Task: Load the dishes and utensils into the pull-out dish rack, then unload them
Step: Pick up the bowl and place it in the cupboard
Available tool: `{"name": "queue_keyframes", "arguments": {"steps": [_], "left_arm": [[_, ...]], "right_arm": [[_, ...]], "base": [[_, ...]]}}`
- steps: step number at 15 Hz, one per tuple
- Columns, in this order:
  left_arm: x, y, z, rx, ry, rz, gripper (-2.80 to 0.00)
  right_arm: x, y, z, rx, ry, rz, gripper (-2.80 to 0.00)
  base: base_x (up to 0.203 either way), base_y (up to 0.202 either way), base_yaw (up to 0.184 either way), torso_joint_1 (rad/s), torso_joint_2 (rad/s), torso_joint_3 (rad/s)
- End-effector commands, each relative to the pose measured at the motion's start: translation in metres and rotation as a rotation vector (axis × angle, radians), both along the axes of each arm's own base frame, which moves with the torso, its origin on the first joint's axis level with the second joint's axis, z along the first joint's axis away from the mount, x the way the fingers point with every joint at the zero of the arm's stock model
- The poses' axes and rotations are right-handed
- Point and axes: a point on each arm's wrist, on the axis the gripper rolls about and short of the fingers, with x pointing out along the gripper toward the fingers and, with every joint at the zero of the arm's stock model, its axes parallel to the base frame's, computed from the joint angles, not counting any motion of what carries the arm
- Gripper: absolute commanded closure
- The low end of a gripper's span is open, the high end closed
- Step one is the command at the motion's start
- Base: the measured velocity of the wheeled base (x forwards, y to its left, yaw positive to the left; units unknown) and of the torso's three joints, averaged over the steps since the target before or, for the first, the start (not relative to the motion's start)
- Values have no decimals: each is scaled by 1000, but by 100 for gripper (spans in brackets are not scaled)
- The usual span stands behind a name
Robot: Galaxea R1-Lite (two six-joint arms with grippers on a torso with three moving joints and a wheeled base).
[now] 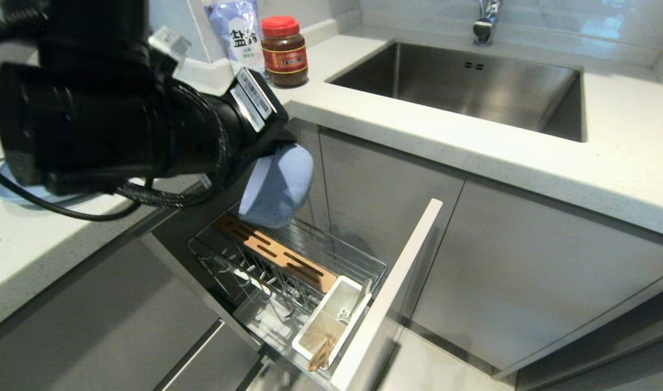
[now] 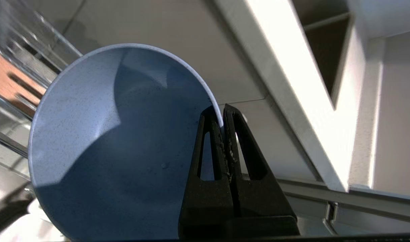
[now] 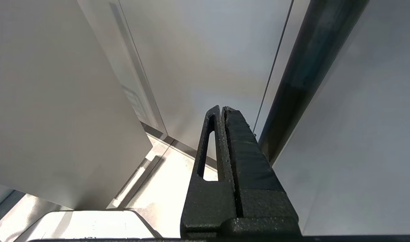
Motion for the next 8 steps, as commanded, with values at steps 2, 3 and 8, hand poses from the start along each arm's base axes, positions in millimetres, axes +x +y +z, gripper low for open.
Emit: {"name": "queue_keyframes", "arguments": {"steps": [2,3,8], "left_arm": [[8,-10,-40,-147,-104,9,0],[9,-11,-51,-168,-121,22,0],[25,-25,-94,-264,-205,77,0]], "right_arm": [[0,0,0,0,-3,0,0],[0,0,0,0,-2,0,0],[0,0,0,0,-3,0,0]], "base": [[0,0,0,0,0,0],[0,0,0,0,0,0],[0,0,0,0,0,0]]}}
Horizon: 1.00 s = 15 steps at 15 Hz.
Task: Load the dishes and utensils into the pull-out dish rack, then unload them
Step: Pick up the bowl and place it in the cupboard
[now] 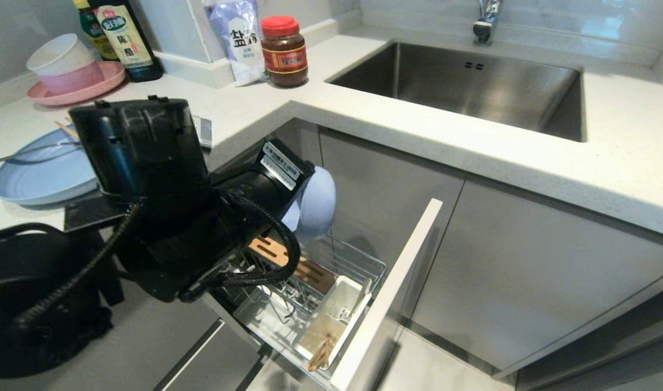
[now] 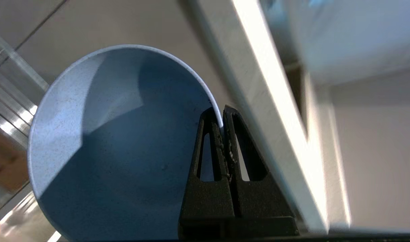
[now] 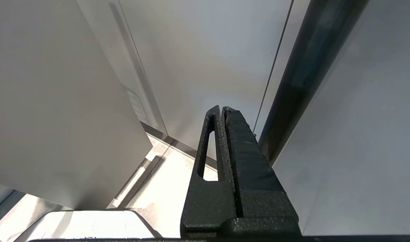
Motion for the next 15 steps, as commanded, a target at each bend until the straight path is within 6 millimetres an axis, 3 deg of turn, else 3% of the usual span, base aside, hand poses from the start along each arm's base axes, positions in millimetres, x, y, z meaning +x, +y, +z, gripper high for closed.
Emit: {"name": "queue_keyframes", "arguments": {"steps": [1,10,15], "left_arm": [[15,-14,-24,-26,-16,49,0],[57,-46,-96,14,38,191,0],[80,-47,-125,-29,34,229,0]], "right_arm": [[0,0,0,0,-3,0,0],[0,0,0,0,-2,0,0],[0,0,0,0,-3,0,0]], "base": [[0,0,0,0,0,0],[0,0,0,0,0,0],[0,0,0,0,0,0]]}}
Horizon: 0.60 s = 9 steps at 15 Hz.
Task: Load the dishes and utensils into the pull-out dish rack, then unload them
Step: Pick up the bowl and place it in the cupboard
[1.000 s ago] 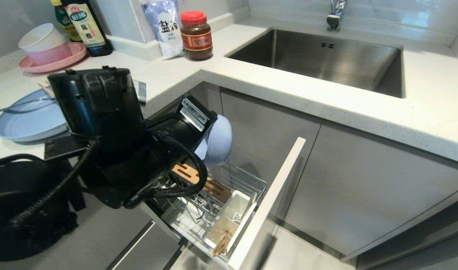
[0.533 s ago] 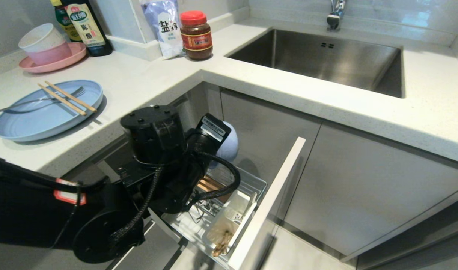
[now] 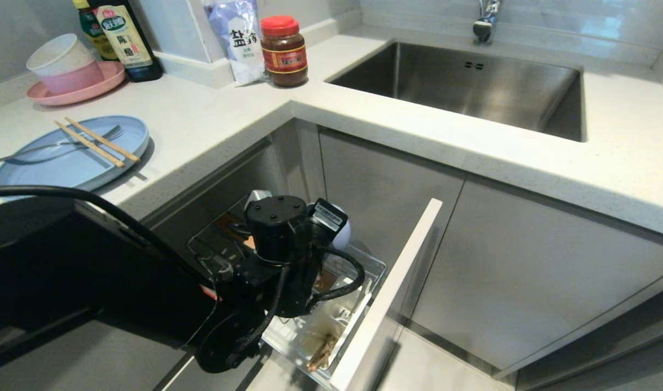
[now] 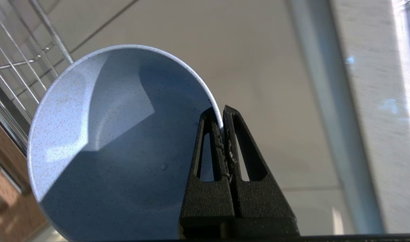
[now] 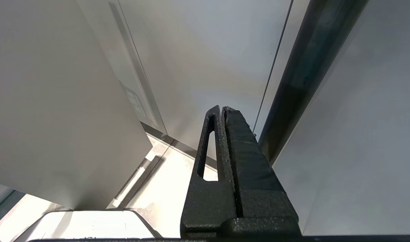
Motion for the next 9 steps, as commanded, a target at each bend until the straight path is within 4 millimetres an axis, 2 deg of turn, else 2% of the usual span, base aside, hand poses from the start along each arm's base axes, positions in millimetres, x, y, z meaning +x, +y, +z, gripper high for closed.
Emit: {"name": "queue_keyframes", "arguments": {"steps": [1,9], "left_arm": [[14,-1,-23,11,21,18,0],[30,7,-33,-165,-46,3,0]], "right_arm": [[0,0,0,0,-2,0,0],[0,0,0,0,-3,0,0]], "base": [[0,0,0,0,0,0],[0,0,0,0,0,0]]}}
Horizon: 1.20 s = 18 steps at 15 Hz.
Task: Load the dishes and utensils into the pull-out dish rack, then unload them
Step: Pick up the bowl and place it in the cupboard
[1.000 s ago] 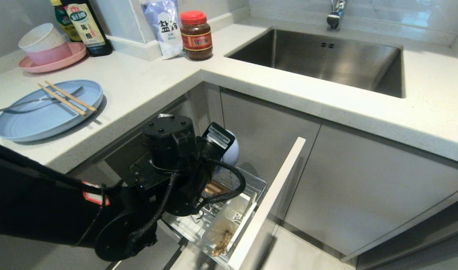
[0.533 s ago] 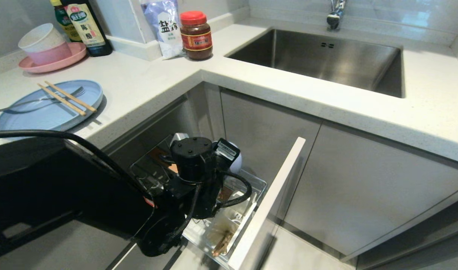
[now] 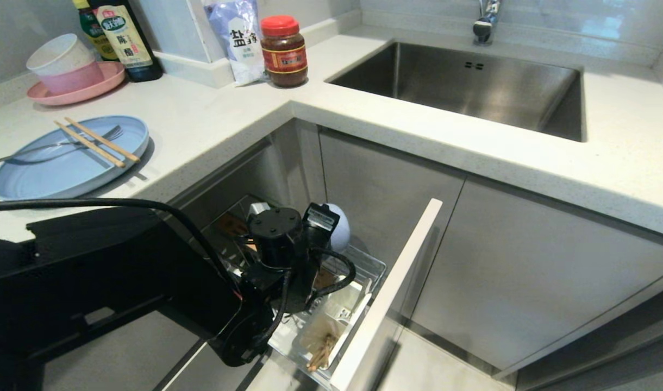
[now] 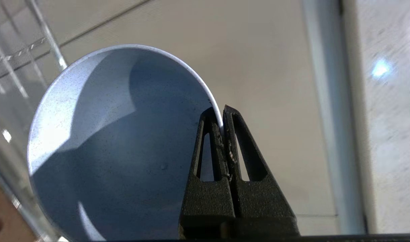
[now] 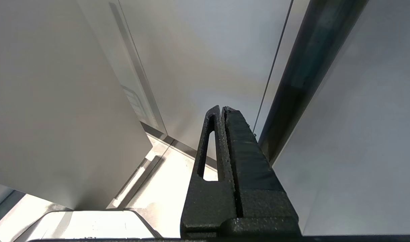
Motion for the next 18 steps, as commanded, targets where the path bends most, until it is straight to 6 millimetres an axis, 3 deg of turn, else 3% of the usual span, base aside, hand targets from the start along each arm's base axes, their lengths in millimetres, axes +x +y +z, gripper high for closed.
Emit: {"name": "queue_keyframes", "arguments": {"steps": [1,18], "left_arm": [[4,0,-10,-8,3,12,0],[19,-1,-47,-49,59,11,0]], "right_arm": [[0,0,0,0,-3,0,0],[0,0,0,0,-2,0,0]], "base": [[0,0,0,0,0,0],[0,0,0,0,0,0]]}}
